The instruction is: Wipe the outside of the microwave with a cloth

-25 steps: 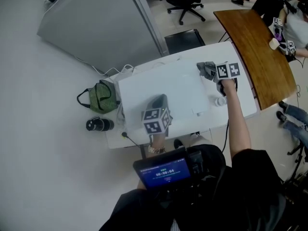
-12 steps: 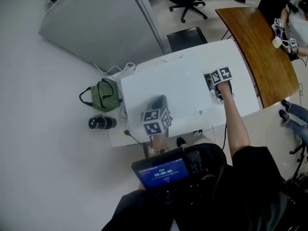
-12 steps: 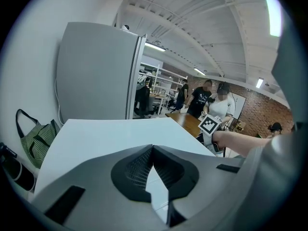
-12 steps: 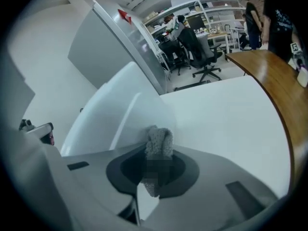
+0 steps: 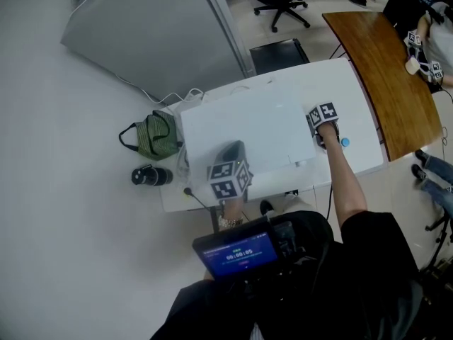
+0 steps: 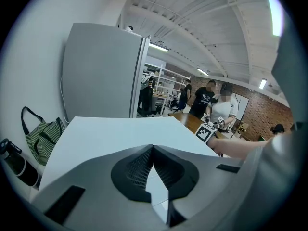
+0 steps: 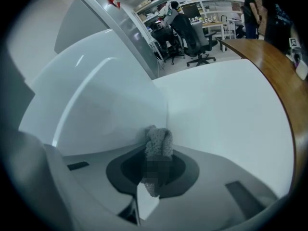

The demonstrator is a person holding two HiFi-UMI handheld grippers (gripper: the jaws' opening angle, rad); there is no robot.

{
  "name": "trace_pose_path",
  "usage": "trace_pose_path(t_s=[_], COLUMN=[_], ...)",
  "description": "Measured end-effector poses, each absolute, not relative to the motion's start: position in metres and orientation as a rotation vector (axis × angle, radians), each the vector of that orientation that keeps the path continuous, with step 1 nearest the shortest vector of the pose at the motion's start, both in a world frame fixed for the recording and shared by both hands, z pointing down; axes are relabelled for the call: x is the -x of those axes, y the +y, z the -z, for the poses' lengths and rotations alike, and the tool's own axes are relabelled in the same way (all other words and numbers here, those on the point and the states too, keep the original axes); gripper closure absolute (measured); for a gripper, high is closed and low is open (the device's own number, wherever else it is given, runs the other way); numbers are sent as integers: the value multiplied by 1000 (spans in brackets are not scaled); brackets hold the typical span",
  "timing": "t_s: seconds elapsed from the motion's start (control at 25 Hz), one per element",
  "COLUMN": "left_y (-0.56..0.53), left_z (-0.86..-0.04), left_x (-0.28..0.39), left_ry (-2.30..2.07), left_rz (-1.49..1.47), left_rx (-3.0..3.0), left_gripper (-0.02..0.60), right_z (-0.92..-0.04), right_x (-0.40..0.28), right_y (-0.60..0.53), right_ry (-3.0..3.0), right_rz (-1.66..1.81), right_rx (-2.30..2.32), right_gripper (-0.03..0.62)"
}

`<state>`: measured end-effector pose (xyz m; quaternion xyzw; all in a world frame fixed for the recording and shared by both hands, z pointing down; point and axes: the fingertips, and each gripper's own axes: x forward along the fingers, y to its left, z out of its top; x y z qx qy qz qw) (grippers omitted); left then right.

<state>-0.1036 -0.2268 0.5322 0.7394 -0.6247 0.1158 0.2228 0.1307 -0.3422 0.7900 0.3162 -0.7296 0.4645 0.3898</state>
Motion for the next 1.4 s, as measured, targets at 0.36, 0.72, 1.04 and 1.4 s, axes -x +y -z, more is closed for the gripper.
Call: trace_pose_path(t_s=[0.36, 0.72, 1.04, 1.4], left_y=[-231, -236, -231, -222], left_z=[-528, -523, -524, -528], left_x=[93, 68, 62, 76], left_ry=[-1708, -1650, -1632, -1640], left_rz=[-297, -299, -315, -320], left_rx=[-2080, -2148, -2164, -2148], left_gripper=[581, 581, 581, 581], right_z=[-665, -630, -726, -792], right_x=[-127, -139, -144, -155], right_y=[-360, -306, -274, -243], right_ry=[-2170, -2149, -1993, -1848], right_rz=[-1066, -956, -1132, -1262], right_rx=[-882, -866, -863, -867], right_gripper=[554, 554, 554, 554])
